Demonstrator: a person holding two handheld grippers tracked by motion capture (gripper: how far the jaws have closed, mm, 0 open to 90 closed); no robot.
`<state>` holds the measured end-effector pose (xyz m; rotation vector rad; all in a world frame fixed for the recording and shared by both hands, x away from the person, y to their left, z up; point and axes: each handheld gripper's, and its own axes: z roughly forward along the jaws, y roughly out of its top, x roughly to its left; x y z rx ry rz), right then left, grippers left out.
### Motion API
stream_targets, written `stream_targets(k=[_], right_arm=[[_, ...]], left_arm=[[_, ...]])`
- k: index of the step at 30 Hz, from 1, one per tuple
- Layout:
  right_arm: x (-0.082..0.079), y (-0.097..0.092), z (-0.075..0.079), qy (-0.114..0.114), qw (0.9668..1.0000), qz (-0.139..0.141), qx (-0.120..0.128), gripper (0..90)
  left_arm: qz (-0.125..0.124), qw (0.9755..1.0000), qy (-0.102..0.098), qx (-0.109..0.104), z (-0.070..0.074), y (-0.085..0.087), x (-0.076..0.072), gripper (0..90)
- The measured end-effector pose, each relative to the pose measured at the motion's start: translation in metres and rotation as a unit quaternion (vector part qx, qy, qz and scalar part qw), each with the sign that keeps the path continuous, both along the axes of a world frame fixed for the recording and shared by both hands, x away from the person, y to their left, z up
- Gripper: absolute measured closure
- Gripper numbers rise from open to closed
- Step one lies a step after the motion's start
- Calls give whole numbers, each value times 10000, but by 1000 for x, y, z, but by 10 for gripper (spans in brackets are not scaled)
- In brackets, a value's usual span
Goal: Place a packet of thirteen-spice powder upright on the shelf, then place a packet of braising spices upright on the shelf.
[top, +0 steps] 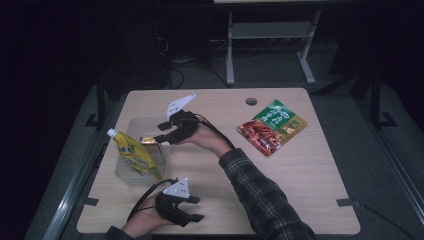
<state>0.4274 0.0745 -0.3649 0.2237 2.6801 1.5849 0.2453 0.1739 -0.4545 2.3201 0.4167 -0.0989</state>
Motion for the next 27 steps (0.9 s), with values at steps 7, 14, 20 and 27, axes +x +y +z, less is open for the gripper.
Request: stream_targets(k=[7, 14, 20, 27], right_arm=[[1, -44, -2, -51, 9991, -410, -108, 463], [10, -91, -5, -17, 9948, -994, -223, 492], [27, -142, -15, 294, 9833, -1770, -306, 640], [46, -203, -25, 186, 9571, -2795, -737, 792]], left_arm=[[75, 9999, 57, -34, -1, 0, 0, 396], [160, 9999, 20, -46, 0, 2, 1, 395], [230, 9997, -12, -36, -1, 2, 3, 377], [226, 9997, -31, -33, -1, 3, 3, 377]])
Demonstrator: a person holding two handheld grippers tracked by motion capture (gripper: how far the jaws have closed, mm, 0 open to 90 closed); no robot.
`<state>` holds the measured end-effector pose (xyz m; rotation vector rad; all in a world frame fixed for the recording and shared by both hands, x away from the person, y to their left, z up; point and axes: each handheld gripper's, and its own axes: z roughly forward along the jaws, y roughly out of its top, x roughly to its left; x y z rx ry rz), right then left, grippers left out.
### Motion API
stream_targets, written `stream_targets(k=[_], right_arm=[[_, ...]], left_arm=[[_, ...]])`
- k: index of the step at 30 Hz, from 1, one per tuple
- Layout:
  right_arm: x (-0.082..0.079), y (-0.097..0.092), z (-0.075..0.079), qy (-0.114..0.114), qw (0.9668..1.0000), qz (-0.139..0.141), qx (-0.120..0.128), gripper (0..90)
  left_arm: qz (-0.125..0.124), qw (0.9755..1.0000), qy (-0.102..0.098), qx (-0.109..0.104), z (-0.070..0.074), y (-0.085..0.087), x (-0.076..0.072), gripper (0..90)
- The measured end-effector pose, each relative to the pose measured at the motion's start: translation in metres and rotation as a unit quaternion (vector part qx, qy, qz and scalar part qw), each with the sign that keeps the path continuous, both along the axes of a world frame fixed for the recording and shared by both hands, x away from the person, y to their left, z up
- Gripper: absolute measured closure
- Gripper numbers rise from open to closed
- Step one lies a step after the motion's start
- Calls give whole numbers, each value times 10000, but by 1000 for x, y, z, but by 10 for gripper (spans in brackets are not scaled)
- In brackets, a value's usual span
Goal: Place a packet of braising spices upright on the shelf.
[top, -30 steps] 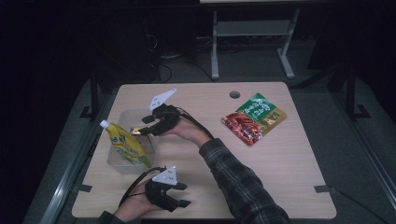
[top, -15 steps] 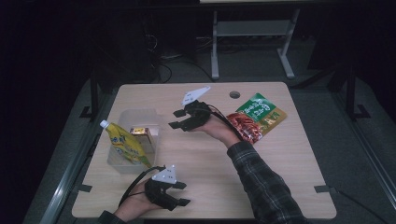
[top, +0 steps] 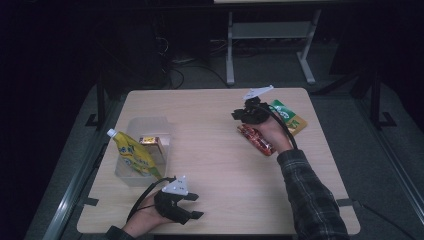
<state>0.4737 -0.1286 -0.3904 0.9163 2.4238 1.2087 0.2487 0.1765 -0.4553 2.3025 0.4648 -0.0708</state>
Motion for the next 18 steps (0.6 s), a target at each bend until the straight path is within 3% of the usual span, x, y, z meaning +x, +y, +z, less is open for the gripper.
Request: stream_targets(k=[4, 8, 11, 15, 17, 18], right_arm=[[12, -32, -10, 94, 9981, -610, -57, 860], [24, -61, -21, 110, 9922, -1234, -132, 897], [33, -83, -29, 147, 9857, -1673, -139, 899], [42, -109, -41, 194, 9740, -2249, -164, 899], [46, -120, -47, 188, 9669, -2523, -329, 899], [48, -128, -51, 212, 9618, -2701, -396, 899]], left_arm=[[39, 10000, 58, -26, -1, 0, 0, 377], [50, 10000, 56, -31, -1, -1, 1, 377], [31, 10000, 61, -36, -1, -2, 1, 377], [58, 10000, 74, -21, -2, 0, 2, 377], [61, 10000, 70, -30, -2, 0, 2, 378], [59, 10000, 71, -25, -2, 1, 2, 378]])
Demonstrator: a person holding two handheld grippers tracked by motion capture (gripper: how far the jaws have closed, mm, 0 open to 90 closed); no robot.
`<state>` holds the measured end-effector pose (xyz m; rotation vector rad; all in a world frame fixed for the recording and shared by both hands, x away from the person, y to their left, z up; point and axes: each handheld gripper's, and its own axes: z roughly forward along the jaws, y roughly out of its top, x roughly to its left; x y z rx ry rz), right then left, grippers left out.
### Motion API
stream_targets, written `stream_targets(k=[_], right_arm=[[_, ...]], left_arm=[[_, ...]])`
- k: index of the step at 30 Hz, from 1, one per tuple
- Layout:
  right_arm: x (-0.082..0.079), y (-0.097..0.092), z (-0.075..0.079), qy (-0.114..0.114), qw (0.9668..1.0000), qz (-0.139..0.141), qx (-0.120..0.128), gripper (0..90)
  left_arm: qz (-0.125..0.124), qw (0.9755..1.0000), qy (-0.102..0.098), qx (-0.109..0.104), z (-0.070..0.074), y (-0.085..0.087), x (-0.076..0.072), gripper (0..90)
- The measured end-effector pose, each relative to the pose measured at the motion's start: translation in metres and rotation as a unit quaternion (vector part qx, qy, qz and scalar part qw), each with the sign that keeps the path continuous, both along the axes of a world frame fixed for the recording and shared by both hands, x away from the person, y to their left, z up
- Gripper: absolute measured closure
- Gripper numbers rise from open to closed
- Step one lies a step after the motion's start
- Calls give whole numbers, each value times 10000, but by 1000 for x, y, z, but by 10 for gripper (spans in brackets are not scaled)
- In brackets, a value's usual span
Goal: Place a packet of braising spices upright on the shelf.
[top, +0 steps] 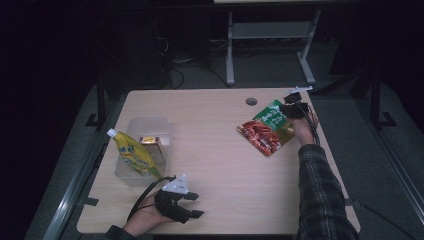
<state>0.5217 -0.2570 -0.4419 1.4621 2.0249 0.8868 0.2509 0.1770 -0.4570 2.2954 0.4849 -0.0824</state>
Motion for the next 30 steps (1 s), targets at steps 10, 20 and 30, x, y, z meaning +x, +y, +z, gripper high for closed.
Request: stream_targets(k=[10, 20, 30], right_arm=[[8, -19, -20, 226, 9983, -483, -215, 900], [12, -23, -31, 305, 9982, -482, -197, 899], [11, -18, -33, 266, 9993, -183, -171, 900]], left_arm=[[-15, 10000, 41, -9, 0, 0, 0, 380], [20, 10000, 60, 23, -2, 0, 1, 382], [20, 9999, 102, -19, -2, 0, 3, 382]])
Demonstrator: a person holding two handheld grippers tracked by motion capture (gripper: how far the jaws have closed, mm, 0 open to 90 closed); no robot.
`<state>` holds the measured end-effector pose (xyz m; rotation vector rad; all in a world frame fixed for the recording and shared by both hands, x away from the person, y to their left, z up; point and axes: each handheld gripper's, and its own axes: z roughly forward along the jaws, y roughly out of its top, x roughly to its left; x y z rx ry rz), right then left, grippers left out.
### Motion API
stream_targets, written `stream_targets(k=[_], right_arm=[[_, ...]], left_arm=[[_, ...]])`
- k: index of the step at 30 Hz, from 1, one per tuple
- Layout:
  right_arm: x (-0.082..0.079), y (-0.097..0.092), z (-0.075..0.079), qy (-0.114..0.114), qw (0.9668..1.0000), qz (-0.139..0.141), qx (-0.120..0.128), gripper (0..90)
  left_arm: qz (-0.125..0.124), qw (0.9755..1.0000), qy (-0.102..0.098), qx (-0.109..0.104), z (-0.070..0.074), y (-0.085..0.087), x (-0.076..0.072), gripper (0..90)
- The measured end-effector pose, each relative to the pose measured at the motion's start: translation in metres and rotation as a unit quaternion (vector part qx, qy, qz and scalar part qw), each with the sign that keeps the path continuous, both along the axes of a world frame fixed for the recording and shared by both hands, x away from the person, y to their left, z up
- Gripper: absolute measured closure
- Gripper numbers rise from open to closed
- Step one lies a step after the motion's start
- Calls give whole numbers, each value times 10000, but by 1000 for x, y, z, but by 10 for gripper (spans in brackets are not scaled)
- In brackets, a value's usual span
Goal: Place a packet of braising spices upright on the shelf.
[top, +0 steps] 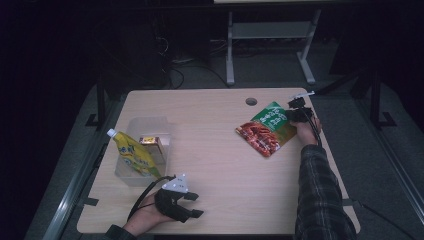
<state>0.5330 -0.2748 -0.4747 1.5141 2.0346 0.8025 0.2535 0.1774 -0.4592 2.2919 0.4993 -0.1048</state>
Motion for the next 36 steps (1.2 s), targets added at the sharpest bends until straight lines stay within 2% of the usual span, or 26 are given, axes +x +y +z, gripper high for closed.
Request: stream_targets(k=[4, 8, 12, 15, 18, 22, 24, 25, 27, 29, 32, 34, 36], right_arm=[[-4, 10, 1, -2, 9995, 300, -48, 900], [-14, 19, -1, -65, 9984, 562, 74, 900], [-24, 29, -1, -112, 9955, 943, -7, 900], [-29, 37, 1, -54, 9923, 1239, -66, 900], [-38, 48, 2, -58, 9873, 1571, -217, 900], [-48, 58, 3, -9, 9825, 1847, -252, 900], [-53, 63, 6, 68, 9791, 2002, -360, 900], [-56, 66, 7, 86, 9765, 2113, -408, 900], [-62, 71, 7, 87, 9735, 2242, -439, 900], [-68, 75, 7, 64, 9716, 2323, -447, 900], [-80, 83, 9, 135, 9650, 2570, -505, 900], [-86, 88, 9, 80, 9617, 2685, -553, 900], [-95, 93, 8, 51, 9579, 2819, -535, 900]], left_arm=[[9, 10000, -3, 10, 1, 1, 0, 381], [59, 10000, 21, -37, 1, 1, 0, 380], [62, 10000, -1, -43, 2, -1, 0, 380], [100, 9999, 10, -71, 2, -2, -1, 379], [79, 10000, -46, -27, 2, -2, 0, 377], [202, 9997, -83, -52, 4, -4, 0, 374], [248, 9994, -224, 50, 5, -4, 1, 372], [298, 9992, -264, 47, 6, -4, 2, 371], [398, 9986, -338, 47, 8, -4, 4, 371], [521, 9978, -398, 9, 10, -5, 7, 371], [701, 9961, -543, 37, 13, -6, 14, 370], [804, 9948, -625, 51, 15, -6, 19, 365], [914, 9939, -621, -13, 17, -7, 24, 364]])
